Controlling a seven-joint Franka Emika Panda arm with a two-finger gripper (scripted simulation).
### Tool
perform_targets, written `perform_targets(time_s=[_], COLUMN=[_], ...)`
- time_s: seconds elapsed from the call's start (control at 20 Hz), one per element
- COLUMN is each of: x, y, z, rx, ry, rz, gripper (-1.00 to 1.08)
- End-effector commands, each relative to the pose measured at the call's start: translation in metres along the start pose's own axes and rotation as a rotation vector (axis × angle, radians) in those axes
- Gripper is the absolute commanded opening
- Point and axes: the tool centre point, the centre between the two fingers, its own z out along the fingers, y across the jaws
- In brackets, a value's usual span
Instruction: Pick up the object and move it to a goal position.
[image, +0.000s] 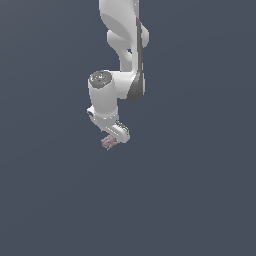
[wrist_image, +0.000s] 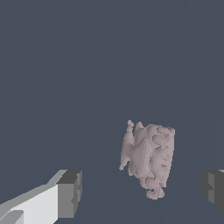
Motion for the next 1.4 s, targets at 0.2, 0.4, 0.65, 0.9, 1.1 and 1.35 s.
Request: perform_targets(time_s=[0.2,0.4,0.65,0.9,1.1,1.35], x=[-0.004,-0.006,-0.006,-0.006,-0.007,-0.007], y=[0.019,0.025,0.025,0.026,0.027,0.027], z=[0.014,0.019,0.019,0.031,0.051,0.067], rx=[-0.008,-0.01,-0.011,-0.011,-0.011,-0.011], ry=[-0.009,-0.011,-0.011,-0.011,-0.011,-0.011], rz=[0.132,0.17,0.173,0.175,0.178,0.179], gripper=[1.0,1.0,1.0,1.0,1.0,1.0])
